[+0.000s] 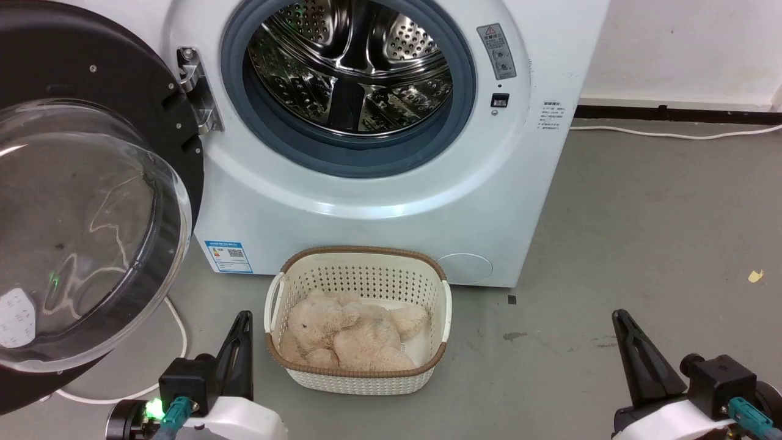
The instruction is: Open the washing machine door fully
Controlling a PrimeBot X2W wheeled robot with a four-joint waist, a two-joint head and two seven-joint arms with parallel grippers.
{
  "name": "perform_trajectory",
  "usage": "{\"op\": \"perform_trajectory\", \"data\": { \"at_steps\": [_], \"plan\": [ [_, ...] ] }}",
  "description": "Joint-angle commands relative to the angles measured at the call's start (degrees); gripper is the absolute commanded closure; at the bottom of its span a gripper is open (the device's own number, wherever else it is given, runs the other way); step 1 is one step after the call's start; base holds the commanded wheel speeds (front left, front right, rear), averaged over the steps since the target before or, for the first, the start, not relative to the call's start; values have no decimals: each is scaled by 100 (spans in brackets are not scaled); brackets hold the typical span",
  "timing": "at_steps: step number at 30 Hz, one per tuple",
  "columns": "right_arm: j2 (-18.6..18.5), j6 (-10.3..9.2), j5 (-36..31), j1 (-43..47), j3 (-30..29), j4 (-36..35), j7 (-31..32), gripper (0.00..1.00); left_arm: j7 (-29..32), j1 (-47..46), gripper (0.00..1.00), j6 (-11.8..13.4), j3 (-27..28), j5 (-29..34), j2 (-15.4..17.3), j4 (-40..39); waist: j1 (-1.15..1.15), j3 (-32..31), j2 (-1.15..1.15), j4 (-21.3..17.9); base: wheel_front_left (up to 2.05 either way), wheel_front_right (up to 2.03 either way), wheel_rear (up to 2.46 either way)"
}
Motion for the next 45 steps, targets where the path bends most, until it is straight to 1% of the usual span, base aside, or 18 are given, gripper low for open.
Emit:
{"op": "perform_trajectory", "data": {
  "at_steps": [1,45],
  "plan": [
    [14,2,-52,-74,7,16,35,100,35,-58,100,-54,42,56,-24,-25,0,-2,0,-1,0,0,0],
    [23,3,-254,-275,153,39,564,100,459,-108,100,-330,485,622,-296,-107,0,-54,0,-26,0,0,0]
  ]
}}
